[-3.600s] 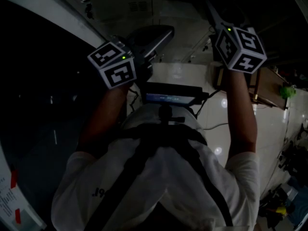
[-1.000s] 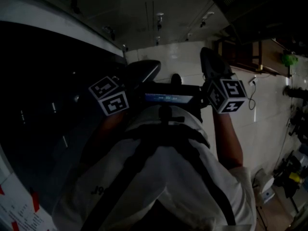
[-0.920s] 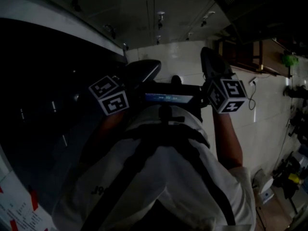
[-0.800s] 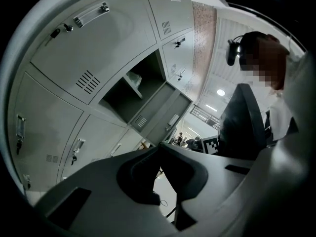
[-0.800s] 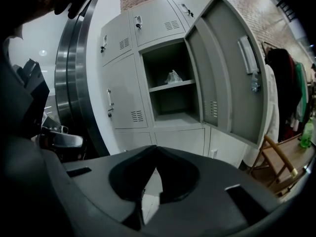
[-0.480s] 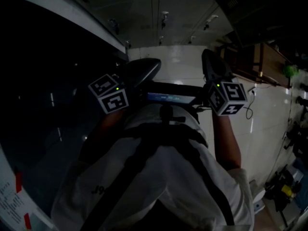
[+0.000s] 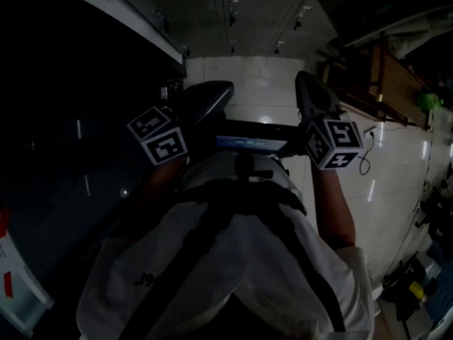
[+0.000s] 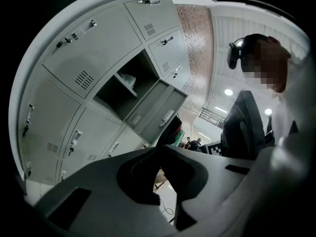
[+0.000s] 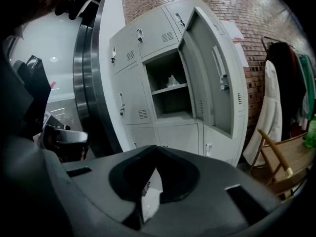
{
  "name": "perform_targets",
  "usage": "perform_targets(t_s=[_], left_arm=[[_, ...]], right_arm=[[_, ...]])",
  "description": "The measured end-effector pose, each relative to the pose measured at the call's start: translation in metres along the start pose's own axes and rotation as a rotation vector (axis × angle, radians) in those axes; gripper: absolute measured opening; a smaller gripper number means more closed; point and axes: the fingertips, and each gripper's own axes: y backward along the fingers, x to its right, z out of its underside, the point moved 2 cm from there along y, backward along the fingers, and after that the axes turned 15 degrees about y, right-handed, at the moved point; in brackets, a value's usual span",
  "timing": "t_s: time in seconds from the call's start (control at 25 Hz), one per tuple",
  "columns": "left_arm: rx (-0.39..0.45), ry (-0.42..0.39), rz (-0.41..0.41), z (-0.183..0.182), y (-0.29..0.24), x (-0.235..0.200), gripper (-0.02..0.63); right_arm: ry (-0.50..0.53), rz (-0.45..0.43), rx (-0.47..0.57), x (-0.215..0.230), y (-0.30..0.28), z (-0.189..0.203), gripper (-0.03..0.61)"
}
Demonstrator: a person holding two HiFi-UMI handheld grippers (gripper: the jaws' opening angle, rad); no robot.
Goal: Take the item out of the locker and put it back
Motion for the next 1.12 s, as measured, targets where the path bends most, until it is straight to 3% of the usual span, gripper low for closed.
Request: perform_targets(t_s=[0.56, 0.92, 1.12], left_arm=[[0.011, -0.03, -0.025, 0.082, -0.01, 0.061, 0.003], [0.072, -0.032, -0.049, 0.102, -0.001, 0.075, 0.003], [0.057, -0.031, -0.037, 0.101, 0.01, 0.078, 0.003]], right_arm=[[-0.012, -0.062, 0.029, 0.002, 0.082, 0.042, 0.0], [0.016, -0.1, 0.028, -0.007, 0.105, 0.052, 0.0], [0.016, -0.092, 0.03, -0.018, 0.106, 0.047, 0.0]])
